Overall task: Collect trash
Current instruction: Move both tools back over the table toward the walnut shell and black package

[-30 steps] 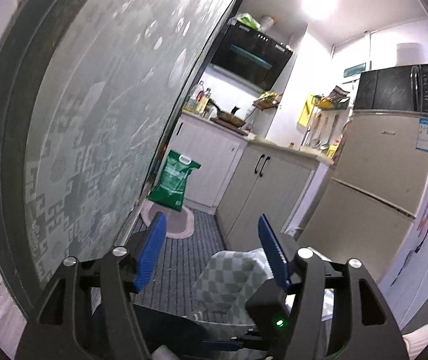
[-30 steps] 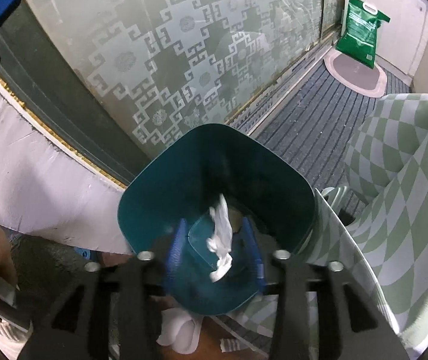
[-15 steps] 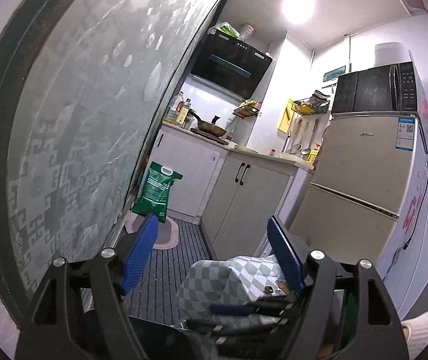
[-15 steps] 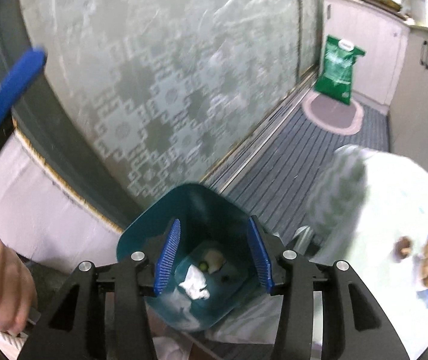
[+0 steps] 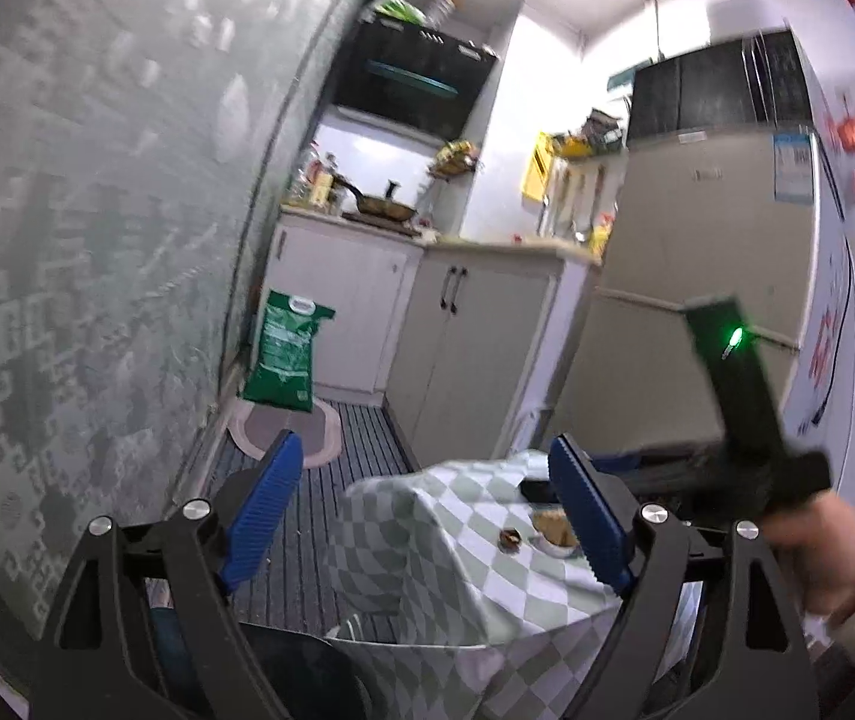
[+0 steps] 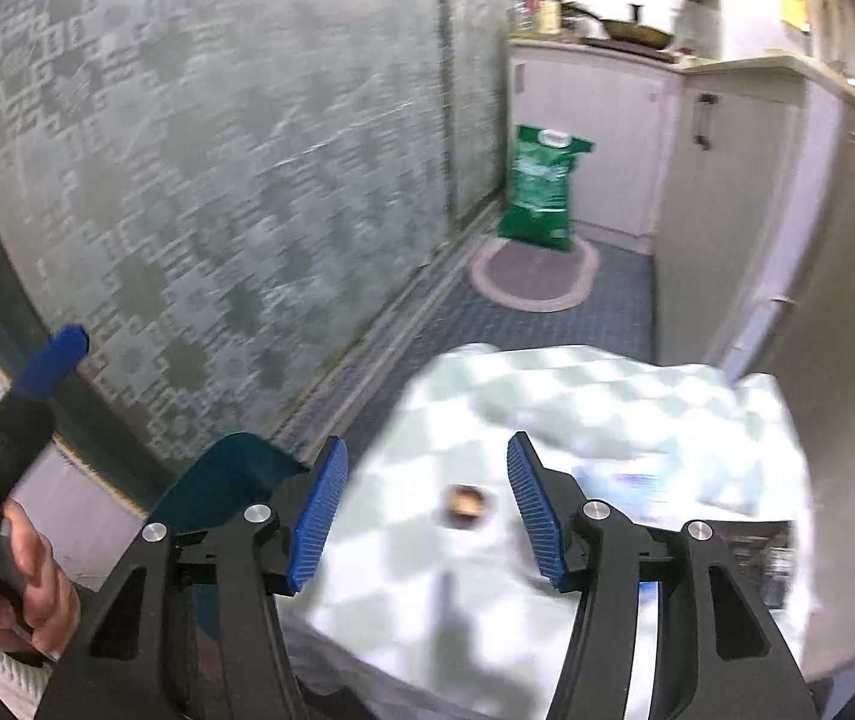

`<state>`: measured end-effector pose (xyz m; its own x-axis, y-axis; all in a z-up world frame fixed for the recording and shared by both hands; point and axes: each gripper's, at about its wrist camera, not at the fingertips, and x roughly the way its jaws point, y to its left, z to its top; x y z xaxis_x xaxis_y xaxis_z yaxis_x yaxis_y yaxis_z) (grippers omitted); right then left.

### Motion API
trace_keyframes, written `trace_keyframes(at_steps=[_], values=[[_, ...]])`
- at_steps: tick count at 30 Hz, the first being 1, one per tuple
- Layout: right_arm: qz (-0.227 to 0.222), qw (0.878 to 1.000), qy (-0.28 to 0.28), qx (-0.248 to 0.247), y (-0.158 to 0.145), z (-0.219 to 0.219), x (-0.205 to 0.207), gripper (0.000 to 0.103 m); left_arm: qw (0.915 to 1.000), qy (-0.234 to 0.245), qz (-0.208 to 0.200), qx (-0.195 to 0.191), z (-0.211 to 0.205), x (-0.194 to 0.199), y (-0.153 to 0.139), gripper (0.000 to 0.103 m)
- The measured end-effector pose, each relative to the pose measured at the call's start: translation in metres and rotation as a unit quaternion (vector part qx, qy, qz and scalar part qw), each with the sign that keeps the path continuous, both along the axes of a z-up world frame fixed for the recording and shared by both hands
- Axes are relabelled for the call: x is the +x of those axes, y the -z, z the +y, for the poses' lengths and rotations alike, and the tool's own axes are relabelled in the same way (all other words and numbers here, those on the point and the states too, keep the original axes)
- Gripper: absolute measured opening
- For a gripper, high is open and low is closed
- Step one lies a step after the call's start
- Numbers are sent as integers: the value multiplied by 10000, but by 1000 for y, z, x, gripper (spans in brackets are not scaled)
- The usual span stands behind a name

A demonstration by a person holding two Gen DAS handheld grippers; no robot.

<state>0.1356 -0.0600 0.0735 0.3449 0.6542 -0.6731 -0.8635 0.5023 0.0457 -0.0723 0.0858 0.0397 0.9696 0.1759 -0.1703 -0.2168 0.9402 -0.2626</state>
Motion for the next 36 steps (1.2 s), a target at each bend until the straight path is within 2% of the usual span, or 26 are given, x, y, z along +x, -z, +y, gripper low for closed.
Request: trace_keyframes(at_steps=[7,12,16,20,22,25,32,34,36], values=[[-255,9987,442,-46,-11,-63,39,56,9973,327,582,296,-29,41,14,85],[-386,9973,622,-73,-16,-101,57,56,9901,417,1178,640,-51,77,25,82],[-437,9966,701,-60,-17,-119,65,56,9863,412,1500,554,-51,99,36,77],[-504,9962,703,-97,-17,-131,68,56,9831,426,1731,416,-50,115,43,77],[-559,9957,727,-144,-17,-138,71,56,9798,365,1915,443,-51,123,47,71],[-580,9953,761,-177,-16,-147,74,56,9746,281,2178,447,-50,133,54,70],[-687,9945,671,-429,-11,-161,79,56,9663,176,2488,642,-53,146,59,58],[-736,9941,621,-507,-9,-163,79,56,9643,143,2551,695,-55,149,61,46],[-837,9932,537,-611,-7,-162,77,51,9620,129,2610,798,-58,152,62,36]])
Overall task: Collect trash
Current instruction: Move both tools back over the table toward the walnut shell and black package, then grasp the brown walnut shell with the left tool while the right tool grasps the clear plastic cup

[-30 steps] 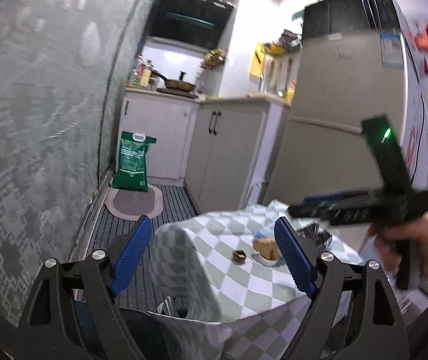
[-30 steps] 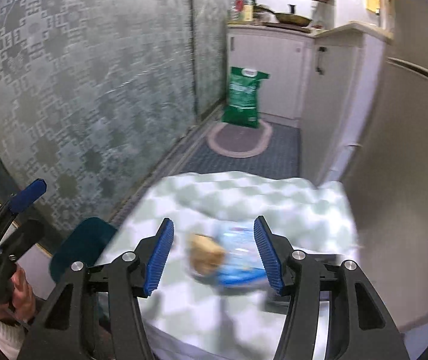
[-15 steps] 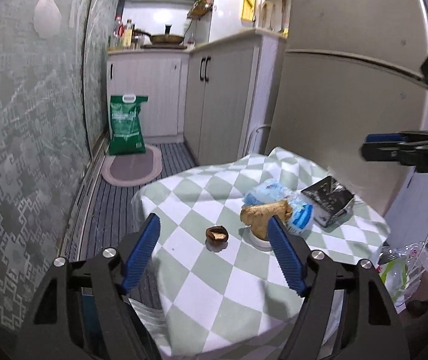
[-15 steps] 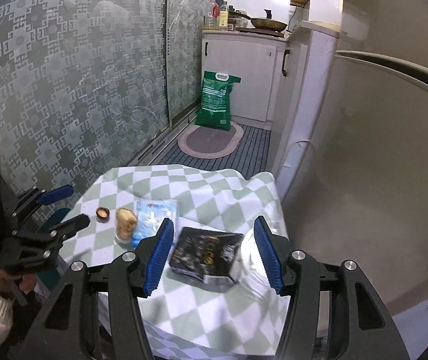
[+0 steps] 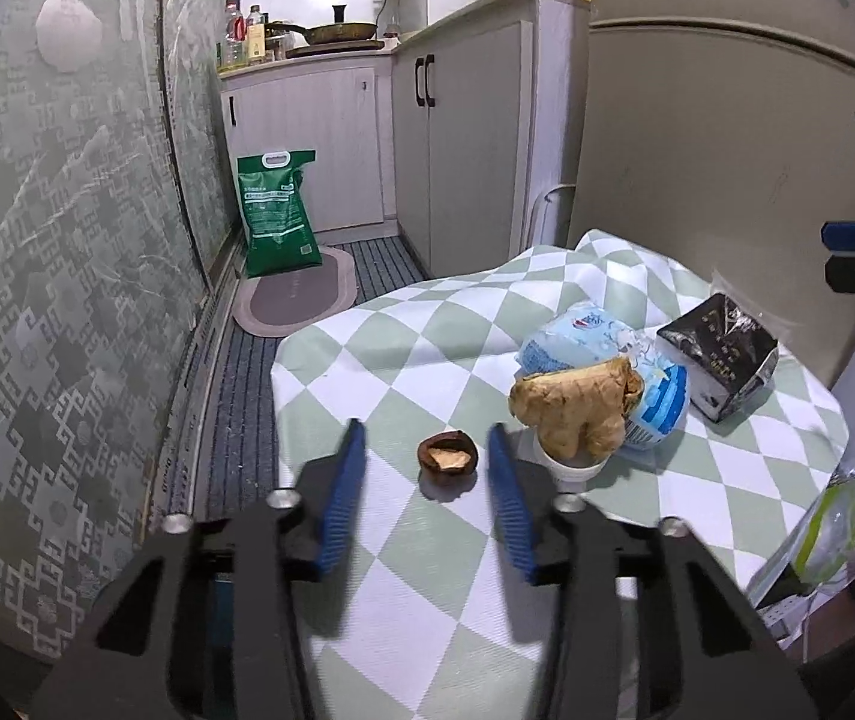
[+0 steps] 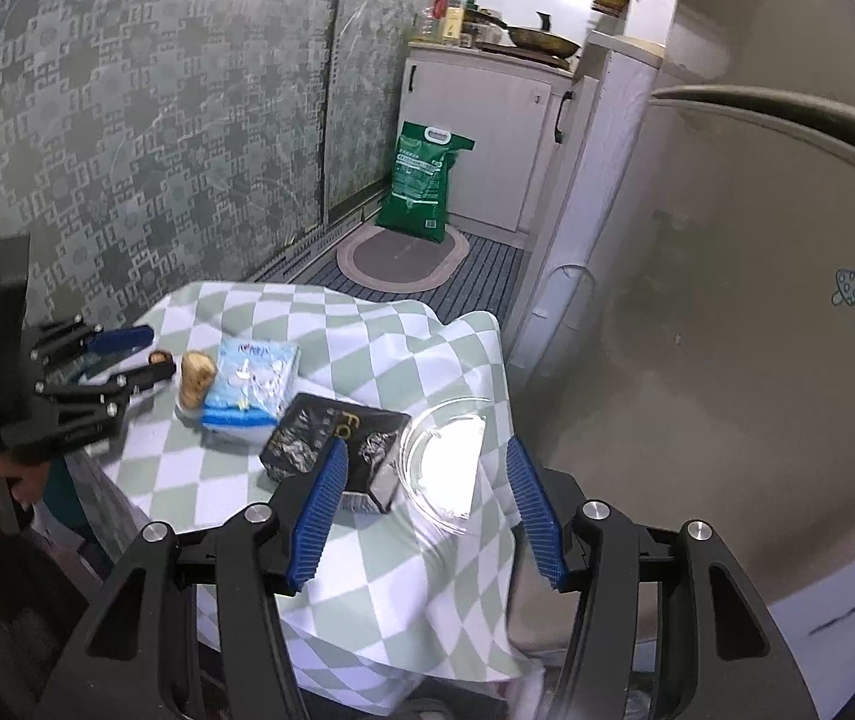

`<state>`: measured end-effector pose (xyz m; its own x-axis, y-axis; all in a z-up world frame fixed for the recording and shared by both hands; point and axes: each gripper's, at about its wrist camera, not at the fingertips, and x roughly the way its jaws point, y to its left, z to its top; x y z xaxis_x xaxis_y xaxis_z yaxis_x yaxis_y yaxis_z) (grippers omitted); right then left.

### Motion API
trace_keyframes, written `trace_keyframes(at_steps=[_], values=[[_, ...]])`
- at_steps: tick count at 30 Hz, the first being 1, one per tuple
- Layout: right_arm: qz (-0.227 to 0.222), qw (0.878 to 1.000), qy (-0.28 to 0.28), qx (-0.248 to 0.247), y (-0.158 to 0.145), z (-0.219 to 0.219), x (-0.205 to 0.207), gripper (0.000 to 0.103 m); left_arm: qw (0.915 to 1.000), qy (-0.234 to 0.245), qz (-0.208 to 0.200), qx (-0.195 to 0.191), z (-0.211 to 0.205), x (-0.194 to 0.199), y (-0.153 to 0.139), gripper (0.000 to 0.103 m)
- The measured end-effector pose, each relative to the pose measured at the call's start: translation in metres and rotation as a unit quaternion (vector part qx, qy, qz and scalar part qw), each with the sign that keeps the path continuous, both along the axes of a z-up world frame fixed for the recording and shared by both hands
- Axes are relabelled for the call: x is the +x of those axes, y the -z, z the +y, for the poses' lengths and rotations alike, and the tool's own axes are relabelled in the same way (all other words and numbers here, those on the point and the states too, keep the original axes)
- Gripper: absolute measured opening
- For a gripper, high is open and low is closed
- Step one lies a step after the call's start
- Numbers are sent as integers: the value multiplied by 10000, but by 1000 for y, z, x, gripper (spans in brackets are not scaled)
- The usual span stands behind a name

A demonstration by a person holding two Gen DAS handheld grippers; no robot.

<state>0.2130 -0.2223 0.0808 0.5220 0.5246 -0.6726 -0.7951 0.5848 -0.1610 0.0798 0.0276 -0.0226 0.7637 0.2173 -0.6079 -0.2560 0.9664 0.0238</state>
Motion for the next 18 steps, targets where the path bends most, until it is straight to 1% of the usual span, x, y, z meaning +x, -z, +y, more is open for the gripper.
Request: trace_keyframes(at_steps=[1,3,6,8,10,14,17,18], values=[[-52,9999,-54,-96,2,1,-2,50,10000,3,23,46,-2,1,1,30],[-106,9996,-148,-223,5,3,-4,42,9998,21,80,161,-5,3,2,22],[-179,9981,-363,-467,12,8,-10,34,9998,6,94,193,-6,3,2,22],[-257,9961,-536,-647,17,12,-14,32,9999,-3,65,131,-5,1,2,22],[-328,9948,-597,-764,21,14,-17,30,10000,-35,29,69,-3,-1,1,22],[-382,9930,-611,-935,28,18,-14,25,9997,-89,-119,-172,3,-6,-3,22],[-337,9921,-630,-1034,33,21,-8,18,9986,-71,-229,-475,9,-9,-6,22],[-335,9918,-631,-1060,35,21,-7,18,9982,-81,-256,-532,9,-10,-7,22]])
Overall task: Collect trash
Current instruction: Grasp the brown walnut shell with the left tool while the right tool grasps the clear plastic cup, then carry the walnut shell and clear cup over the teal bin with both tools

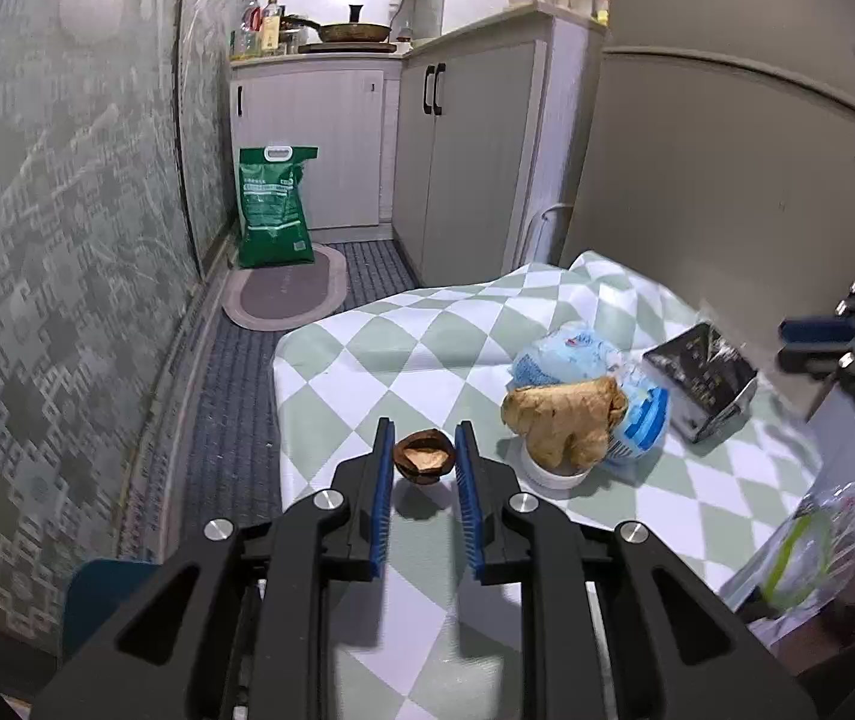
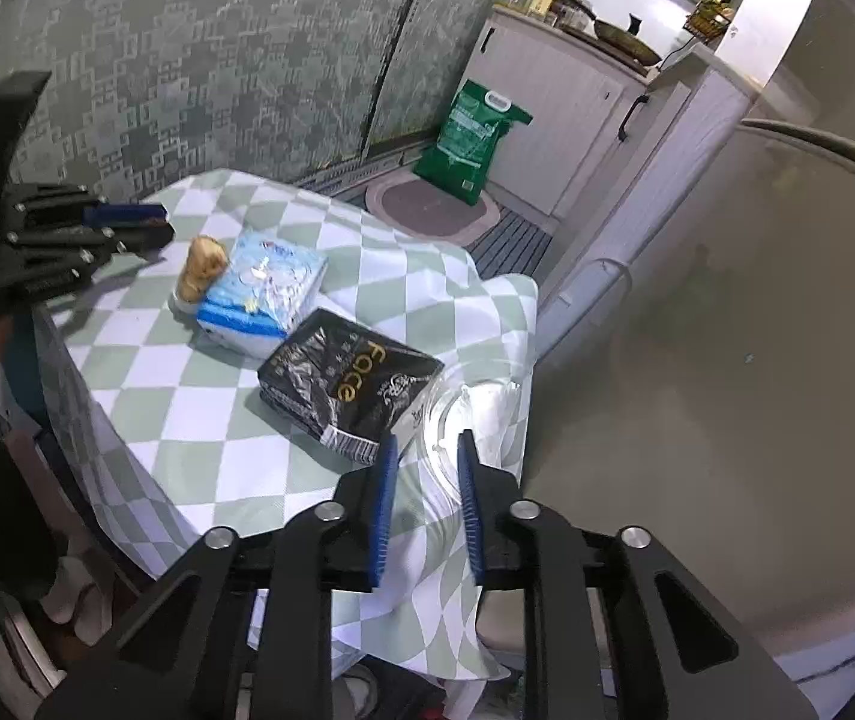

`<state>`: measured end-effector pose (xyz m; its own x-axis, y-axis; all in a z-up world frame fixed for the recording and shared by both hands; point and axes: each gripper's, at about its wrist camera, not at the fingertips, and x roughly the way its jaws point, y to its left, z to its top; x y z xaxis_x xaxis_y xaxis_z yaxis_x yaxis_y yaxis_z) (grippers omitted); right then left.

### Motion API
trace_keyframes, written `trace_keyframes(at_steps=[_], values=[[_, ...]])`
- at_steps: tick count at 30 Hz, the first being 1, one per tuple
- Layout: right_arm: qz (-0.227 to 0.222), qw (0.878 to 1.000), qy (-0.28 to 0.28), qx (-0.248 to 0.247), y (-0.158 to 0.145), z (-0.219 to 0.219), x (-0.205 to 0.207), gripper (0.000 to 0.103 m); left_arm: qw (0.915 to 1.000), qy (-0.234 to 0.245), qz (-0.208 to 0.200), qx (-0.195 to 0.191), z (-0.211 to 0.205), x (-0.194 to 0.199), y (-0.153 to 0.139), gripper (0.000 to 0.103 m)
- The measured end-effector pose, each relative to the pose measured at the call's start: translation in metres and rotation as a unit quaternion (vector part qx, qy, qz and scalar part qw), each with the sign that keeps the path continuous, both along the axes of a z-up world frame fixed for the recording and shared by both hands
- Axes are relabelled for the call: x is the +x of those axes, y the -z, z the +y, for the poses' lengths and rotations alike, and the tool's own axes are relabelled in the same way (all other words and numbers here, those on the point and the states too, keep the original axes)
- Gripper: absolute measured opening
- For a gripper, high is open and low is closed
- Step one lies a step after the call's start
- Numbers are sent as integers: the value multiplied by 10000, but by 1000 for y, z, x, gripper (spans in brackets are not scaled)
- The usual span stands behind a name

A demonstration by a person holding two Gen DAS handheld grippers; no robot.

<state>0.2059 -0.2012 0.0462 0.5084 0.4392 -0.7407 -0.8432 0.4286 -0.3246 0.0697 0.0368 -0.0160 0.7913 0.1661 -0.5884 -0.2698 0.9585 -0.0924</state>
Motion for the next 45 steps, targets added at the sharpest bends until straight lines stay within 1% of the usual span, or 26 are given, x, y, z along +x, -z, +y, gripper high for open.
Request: trace_keyframes(at_steps=[2,7,10,11,15,18,20,26,30,34,41,45], values=[[49,10000,-24,-43,4,1,2,18,9999,13,-80,-133,2,-2,-2,22],[-12,9996,2,-267,14,6,2,18,9987,95,-303,-403,3,-7,-8,22],[-2,9996,1,-293,17,9,5,16,9977,149,-404,-524,2,-10,-11,22],[-15,9995,11,-322,18,10,5,16,9977,156,-405,-530,1,-10,-11,22],[-32,9993,43,-382,22,13,10,10,9975,162,-410,-544,1,-12,-12,22],[-8,9992,53,-386,22,14,12,3,9968,165,-463,-631,2,-14,-13,22],[-49,9991,72,-406,22,14,12,3,9962,165,-522,-671,4,-17,-14,22],[-113,9994,88,-302,15,13,11,3,9927,127,-912,-784,8,-29,-25,22],[-82,9999,123,-62,2,11,9,3,9897,110,-1178,-802,10,-38,-33,22],[104,9997,48,236,-10,14,3,3,9866,28,-1414,-814,15,-49,-41,22],[609,9943,-178,859,-28,26,-13,3,9845,-195,-1535,-825,30,-64,-47,22],[1119,9856,-349,1219,-32,39,-22,3,9838,-346,-1553,-828,41,-74,-47,22]])
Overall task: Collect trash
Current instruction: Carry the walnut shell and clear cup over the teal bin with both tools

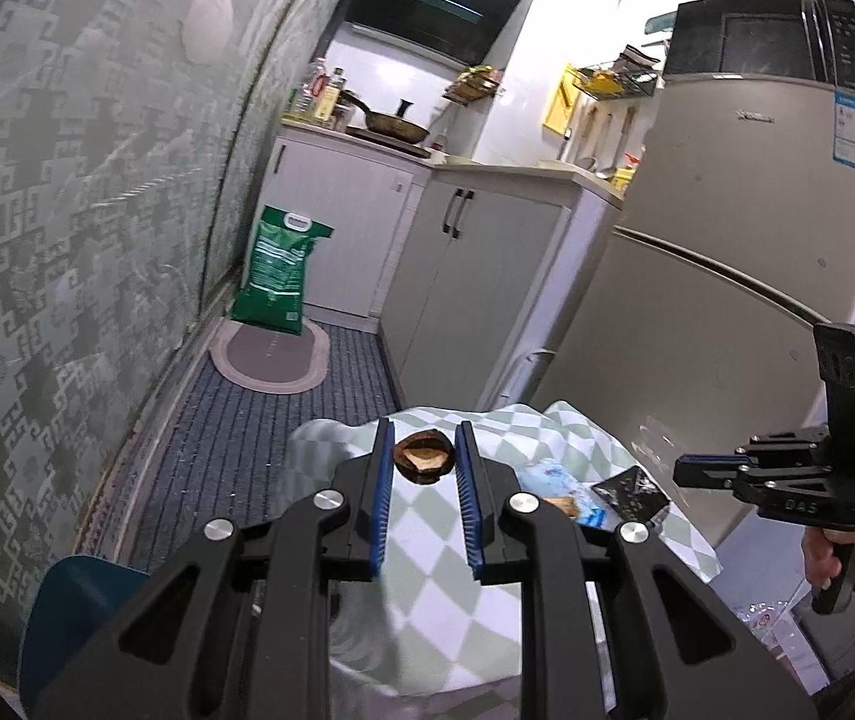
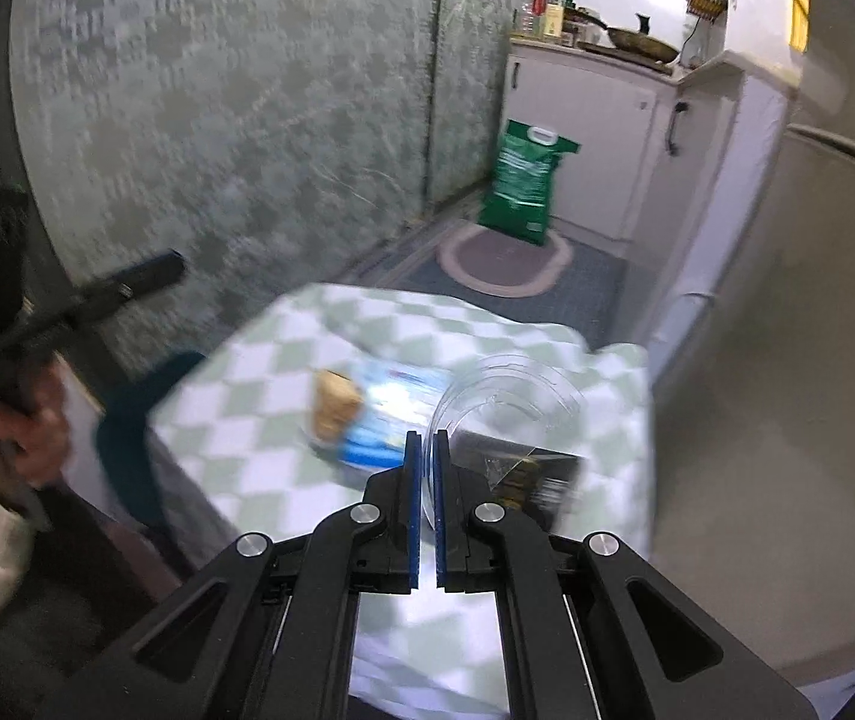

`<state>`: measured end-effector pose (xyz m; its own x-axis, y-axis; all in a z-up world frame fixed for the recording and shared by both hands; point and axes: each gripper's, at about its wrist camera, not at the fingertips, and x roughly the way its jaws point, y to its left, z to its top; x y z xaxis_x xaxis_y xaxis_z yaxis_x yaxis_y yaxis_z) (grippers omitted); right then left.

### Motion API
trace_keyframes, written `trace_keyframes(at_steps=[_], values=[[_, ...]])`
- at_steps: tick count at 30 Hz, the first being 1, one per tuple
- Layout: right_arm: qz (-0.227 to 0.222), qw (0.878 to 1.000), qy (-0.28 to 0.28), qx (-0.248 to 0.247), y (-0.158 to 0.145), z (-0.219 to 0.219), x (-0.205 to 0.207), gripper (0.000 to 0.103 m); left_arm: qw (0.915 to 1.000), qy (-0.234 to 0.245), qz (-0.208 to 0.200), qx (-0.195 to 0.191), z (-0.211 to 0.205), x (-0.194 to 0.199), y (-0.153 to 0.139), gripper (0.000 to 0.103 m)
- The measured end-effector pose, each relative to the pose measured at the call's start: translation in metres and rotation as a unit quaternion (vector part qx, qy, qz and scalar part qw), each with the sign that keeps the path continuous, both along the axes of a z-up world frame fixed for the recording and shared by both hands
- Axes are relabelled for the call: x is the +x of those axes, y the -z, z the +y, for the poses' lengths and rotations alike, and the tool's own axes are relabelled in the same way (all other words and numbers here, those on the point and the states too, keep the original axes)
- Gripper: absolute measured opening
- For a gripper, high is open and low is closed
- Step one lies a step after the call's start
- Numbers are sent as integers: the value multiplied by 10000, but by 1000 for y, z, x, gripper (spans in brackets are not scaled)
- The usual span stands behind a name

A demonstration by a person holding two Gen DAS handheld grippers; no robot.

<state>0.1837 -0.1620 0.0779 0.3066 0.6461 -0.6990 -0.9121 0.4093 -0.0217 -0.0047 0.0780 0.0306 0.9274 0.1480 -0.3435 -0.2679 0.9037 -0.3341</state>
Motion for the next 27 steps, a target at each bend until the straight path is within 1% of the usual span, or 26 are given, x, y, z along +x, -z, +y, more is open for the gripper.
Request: trace_keyframes(at_steps=[4,7,15,18,21,24,27], values=[[462,9980,-254,356,-5,18,-10,3,9999,-158,4,-10,13,-12,-1,22],[695,9951,-443,550,-10,31,-21,3,9997,-263,10,-12,23,-21,-2,22],[1172,9859,-867,825,-17,64,-47,3,9979,-574,243,146,43,-43,1,22],[1349,9818,-1013,871,-18,79,-56,3,9964,-678,475,169,52,-50,7,22],[1465,9791,-1120,861,-17,93,-65,3,9937,-755,816,162,62,-52,16,22],[1566,9767,-1211,834,-15,106,-74,3,9921,-679,1047,102,68,-55,25,22],[1608,9753,-1314,758,-12,121,-86,3,9879,-649,1405,134,71,-57,36,22]])
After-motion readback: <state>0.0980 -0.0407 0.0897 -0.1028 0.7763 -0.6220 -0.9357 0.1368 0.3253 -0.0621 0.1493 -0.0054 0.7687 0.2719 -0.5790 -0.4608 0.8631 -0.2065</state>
